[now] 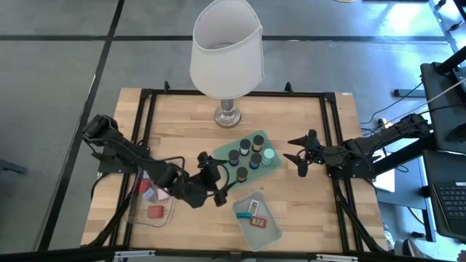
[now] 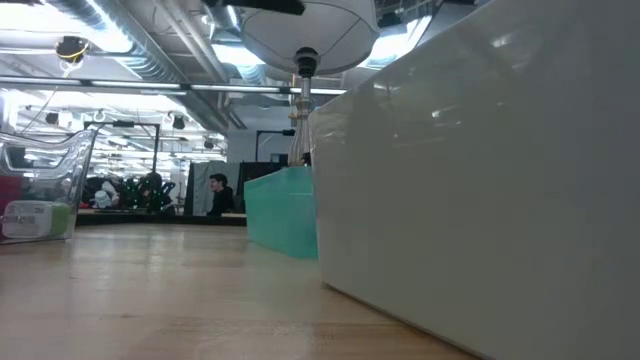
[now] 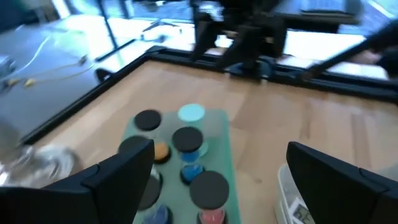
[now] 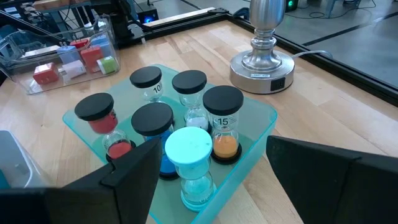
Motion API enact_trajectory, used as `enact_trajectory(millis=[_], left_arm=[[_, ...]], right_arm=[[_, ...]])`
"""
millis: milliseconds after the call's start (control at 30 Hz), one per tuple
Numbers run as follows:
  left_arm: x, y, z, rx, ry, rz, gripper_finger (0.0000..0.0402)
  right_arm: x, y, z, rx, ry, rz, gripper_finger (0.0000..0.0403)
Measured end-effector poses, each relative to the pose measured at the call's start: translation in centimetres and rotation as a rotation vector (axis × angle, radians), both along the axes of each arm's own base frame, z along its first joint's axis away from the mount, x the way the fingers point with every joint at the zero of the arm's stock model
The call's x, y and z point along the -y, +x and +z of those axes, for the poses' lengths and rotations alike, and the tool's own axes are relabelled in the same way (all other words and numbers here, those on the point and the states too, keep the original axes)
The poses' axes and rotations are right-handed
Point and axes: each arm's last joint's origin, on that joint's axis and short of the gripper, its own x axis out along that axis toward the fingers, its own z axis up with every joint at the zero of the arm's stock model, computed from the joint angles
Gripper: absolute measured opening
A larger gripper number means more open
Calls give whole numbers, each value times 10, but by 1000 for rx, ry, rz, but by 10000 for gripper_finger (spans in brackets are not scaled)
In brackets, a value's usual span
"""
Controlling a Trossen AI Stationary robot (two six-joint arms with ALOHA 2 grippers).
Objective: Pick & Place Office items
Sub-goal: Return to Home Position
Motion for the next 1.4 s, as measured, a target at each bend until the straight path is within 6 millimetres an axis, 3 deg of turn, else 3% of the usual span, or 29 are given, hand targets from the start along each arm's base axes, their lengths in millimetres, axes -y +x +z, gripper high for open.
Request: enact_trajectory(millis=[233,433,600,767,1133,1400], left_arm=[[-14,6,6,-77,61,-147,364],[-50,3,19,-162,14,-248,363],[-79,-15,29,-242,9,-182,363],[-98,-55,34,-175,-1,-161,363],[-122,-157,10,194,-93,-184,363],[-137,-209,6,377,-55,-199,363]], right_arm=[[0,0,0,0,0,0,290],[0,0,0,1,0,0,290],[0,0,0,0,0,0,290],[0,0,0,1,0,0,290],[0,0,0,1,0,0,290],[0,0,0,1,0,0,290]])
